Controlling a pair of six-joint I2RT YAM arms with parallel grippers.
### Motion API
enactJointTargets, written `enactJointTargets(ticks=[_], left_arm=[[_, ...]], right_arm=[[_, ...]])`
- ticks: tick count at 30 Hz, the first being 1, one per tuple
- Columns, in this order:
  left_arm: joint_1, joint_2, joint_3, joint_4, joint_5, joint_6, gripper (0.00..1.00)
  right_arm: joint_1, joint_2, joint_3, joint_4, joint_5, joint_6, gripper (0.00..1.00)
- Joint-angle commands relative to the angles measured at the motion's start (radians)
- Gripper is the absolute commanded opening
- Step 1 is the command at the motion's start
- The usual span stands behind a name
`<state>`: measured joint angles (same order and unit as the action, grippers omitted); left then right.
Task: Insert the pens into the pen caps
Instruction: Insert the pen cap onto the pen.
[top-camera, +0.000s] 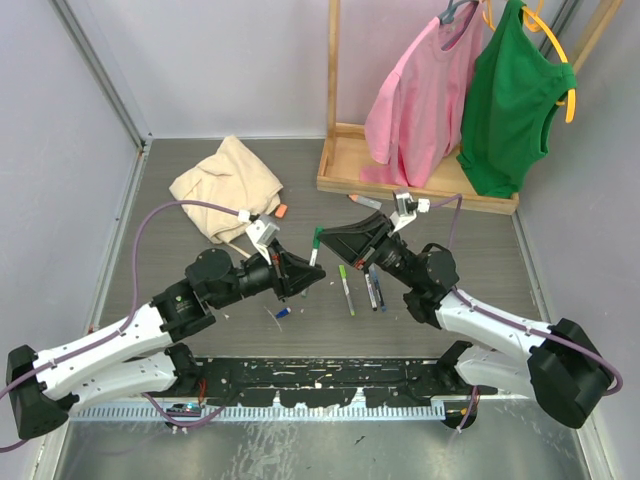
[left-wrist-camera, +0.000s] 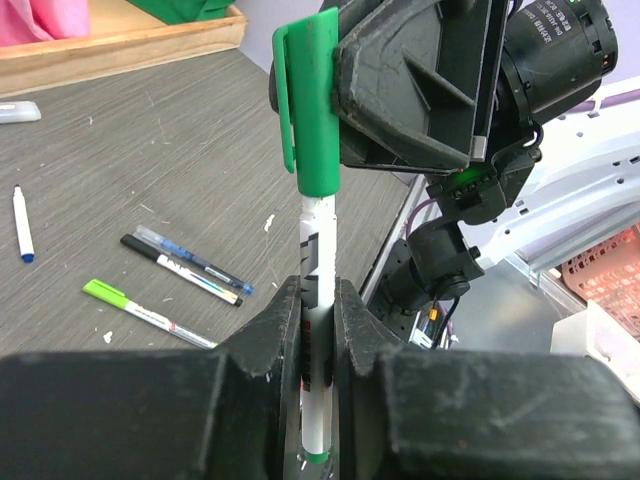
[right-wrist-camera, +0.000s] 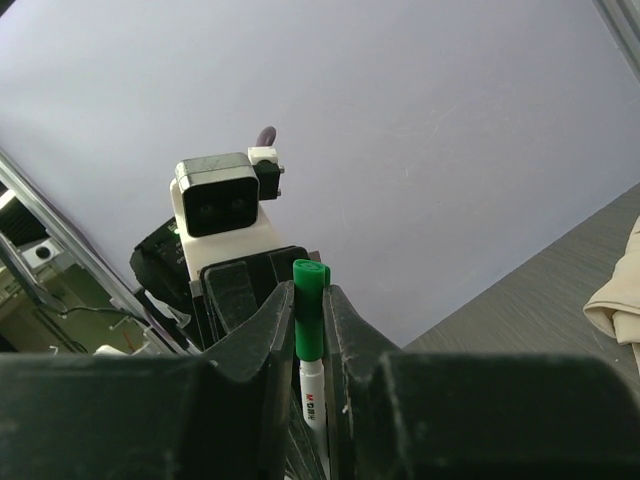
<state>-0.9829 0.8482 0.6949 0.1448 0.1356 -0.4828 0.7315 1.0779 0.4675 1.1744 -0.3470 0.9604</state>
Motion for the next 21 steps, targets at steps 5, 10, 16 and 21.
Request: enactJointTargets(ticks=[5,10,16,21], left_arm=[[0.002,-0.034,0.011,0.067,-0.062,0.004,0.00],[0.002,-0.040,0.010,0.058,-0.070,0.004,0.00],[0.002,-0.046,0.017,0.022,-0.088,0.014,0.00],[0.001,-0.062,0.020,-0.028,-0.114,0.026,0.00]], right_arm=[[0.027,-0.035,0.002,-0.070,-0.077,-0.077,0.11],[0.028,-0.084,0.017,-0.173,-0.077,-0.140,0.23],[0.026,-0.171,0.047,-0.343,-0.004,-0.226,0.37],[0.026,-0.248,0.096,-0.555,0.115,-0.294,0.47]])
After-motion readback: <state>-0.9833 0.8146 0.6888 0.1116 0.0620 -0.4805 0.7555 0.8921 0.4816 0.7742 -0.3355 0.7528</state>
